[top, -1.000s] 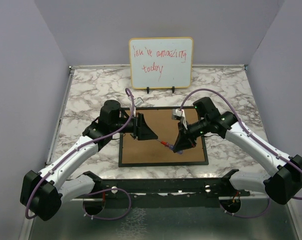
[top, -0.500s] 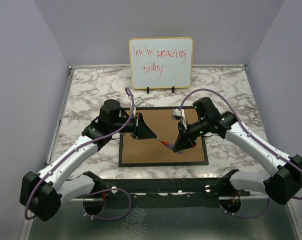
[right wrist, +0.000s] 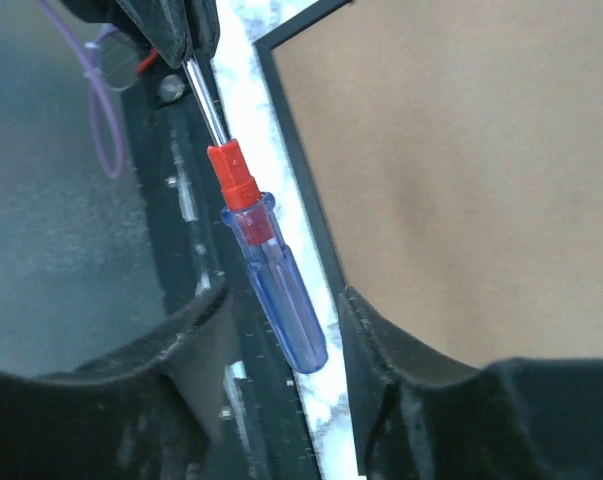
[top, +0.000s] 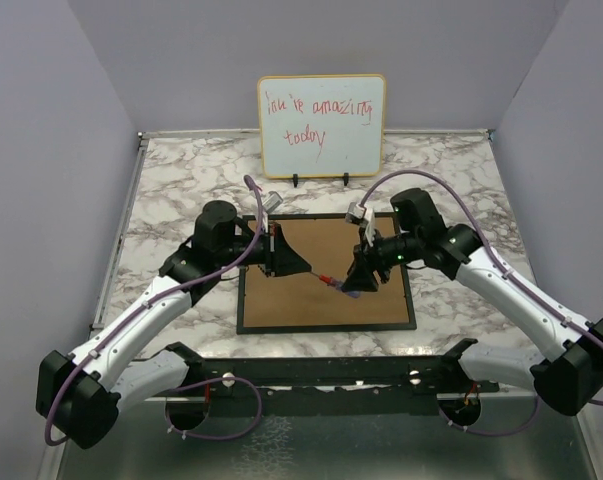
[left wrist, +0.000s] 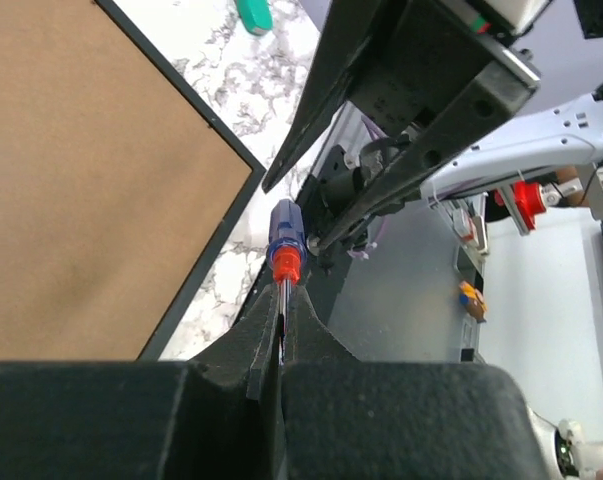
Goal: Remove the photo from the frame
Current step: Pick up the screwdriver from the center of the board.
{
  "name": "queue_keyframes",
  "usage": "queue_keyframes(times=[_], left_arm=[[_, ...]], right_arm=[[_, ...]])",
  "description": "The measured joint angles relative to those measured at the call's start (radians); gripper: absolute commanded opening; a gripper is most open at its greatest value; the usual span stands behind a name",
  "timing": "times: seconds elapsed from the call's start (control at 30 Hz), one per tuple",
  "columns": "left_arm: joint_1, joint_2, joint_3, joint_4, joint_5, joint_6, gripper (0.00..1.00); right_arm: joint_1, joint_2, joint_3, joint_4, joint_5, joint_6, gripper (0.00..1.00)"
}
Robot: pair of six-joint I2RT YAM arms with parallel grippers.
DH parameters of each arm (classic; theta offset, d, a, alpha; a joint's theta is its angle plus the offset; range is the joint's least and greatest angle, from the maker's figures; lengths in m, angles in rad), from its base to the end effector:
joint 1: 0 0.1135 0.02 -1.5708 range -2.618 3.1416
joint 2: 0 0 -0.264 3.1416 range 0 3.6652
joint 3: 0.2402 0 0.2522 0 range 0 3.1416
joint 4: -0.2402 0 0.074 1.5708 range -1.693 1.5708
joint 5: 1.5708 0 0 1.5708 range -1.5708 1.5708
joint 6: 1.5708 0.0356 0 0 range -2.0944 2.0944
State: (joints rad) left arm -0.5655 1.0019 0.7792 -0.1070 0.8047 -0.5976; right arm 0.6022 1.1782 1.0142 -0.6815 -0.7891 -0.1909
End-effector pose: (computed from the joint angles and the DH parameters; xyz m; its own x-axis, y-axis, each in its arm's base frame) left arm 0.1748 -0.1413 0.3084 -0.7589 0.0196 -0.6509 0.6292 0.2795 -0.7252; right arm 0.1803 0.1546 0.3025 -0.4561 -0.4757 -0.7521 -0.8897 0.2278 0.3956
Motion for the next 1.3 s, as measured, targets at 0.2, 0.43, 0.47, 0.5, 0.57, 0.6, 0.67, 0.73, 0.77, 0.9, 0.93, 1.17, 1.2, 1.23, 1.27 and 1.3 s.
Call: queue_keyframes(times=[0.2, 0.43, 0.47, 0.5, 0.57, 0.6, 0.67, 0.73, 0.77, 0.9, 0.93, 1.17, 1.2, 1.23, 1.27, 1.3], left_arm=[[0.0, -0.029, -0.087, 0.114, -0.084, -0.078, 0.0], [0.0, -0.082, -0.176, 0.238, -0.201, -0.185, 0.0], [0.0, -0.085, -0.183, 0.253, -0.211, -0.196, 0.0], [0.0, -0.089, -0.192, 0.275, -0.221, -0.216, 0.0], [0.0, -0.094, -0.204, 0.301, -0.235, -0.238, 0.0], [0.0, -0.098, -0.208, 0.311, -0.244, -0.251, 0.0], [0.0, -0.108, -0.214, 0.33, -0.259, -0.275, 0.0], [0.0, -0.117, -0.216, 0.349, -0.27, -0.296, 0.0], [0.0, -0.121, -0.216, 0.357, -0.273, -0.305, 0.0], [0.0, -0.139, -0.216, 0.397, -0.285, -0.346, 0.0], [0.0, -0.142, -0.216, 0.405, -0.291, -0.354, 0.0], [-0.001, -0.13, -0.216, 0.502, -0.298, -0.433, 0.0], [-0.002, -0.125, -0.216, 0.518, -0.298, -0.444, 0.0], [-0.002, -0.121, -0.216, 0.531, -0.298, -0.455, 0.0], [-0.003, -0.118, -0.216, 0.545, -0.298, -0.465, 0.0], [-0.003, -0.115, -0.216, 0.558, -0.298, -0.473, 0.0]], right_arm=[[0.0, -0.032, 0.019, 0.076, 0.148, 0.125, 0.71], [-0.039, -0.079, 0.01, 0.182, 0.343, 0.294, 0.76], [-0.067, -0.09, 0.0, 0.204, 0.36, 0.322, 0.77], [-0.114, -0.108, -0.024, 0.242, 0.361, 0.356, 0.81], [-0.213, -0.149, -0.082, 0.314, 0.342, 0.424, 0.99], [-0.283, -0.178, -0.131, 0.364, 0.313, 0.479, 1.0], [-0.384, -0.216, -0.208, 0.445, 0.258, 0.581, 1.0], [-0.421, -0.227, -0.263, 0.52, 0.184, 0.668, 1.0], [-0.435, -0.227, -0.291, 0.571, 0.136, 0.714, 1.0], [-0.434, -0.245, -0.435, 0.855, -0.016, 0.929, 1.0], [-0.433, -0.256, -0.468, 0.92, -0.04, 0.979, 1.0], [-0.433, -0.237, -0.539, 1.318, -0.154, 1.242, 1.0], [-0.433, -0.224, -0.538, 1.364, -0.171, 1.268, 1.0], [-0.433, -0.212, -0.538, 1.403, -0.188, 1.289, 1.0], [-0.433, -0.203, -0.538, 1.431, -0.203, 1.306, 1.0], [-0.433, -0.196, -0.537, 1.451, -0.216, 1.32, 1.0]])
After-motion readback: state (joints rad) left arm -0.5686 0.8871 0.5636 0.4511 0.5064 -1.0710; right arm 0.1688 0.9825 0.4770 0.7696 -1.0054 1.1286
